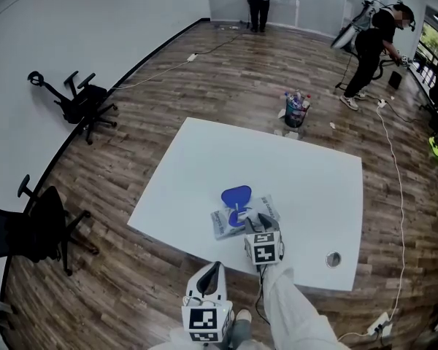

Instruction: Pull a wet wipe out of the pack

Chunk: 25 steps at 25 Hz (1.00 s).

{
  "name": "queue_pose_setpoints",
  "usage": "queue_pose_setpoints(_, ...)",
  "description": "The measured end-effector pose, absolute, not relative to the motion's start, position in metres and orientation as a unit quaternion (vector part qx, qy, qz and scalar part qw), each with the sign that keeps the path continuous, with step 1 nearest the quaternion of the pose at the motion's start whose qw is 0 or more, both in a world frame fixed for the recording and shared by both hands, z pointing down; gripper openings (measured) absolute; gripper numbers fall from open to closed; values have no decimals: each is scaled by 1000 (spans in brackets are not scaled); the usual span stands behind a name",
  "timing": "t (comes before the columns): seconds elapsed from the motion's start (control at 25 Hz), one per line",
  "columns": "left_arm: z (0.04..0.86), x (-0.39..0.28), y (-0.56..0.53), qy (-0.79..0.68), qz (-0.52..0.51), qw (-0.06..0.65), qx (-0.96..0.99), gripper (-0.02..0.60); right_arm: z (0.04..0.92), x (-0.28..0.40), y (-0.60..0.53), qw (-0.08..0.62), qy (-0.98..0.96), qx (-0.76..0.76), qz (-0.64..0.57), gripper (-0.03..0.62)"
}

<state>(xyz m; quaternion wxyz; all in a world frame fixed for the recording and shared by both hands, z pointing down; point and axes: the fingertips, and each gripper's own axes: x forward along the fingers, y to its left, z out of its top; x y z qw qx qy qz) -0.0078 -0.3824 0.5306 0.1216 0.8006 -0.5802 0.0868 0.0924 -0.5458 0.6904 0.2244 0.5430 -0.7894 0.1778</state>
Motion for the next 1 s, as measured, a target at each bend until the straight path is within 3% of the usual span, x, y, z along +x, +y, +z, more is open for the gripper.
queue_pose_setpoints(0.44, 533, -10, -388, -579, 88, 123, 801, -1, 690, 90, -544, 228, -789, 542, 181, 156)
queue_pose_setpoints(1.0, 534, -9, -387, -577, 88, 125, 802, 0, 688, 84, -537, 235, -791, 535, 177, 88)
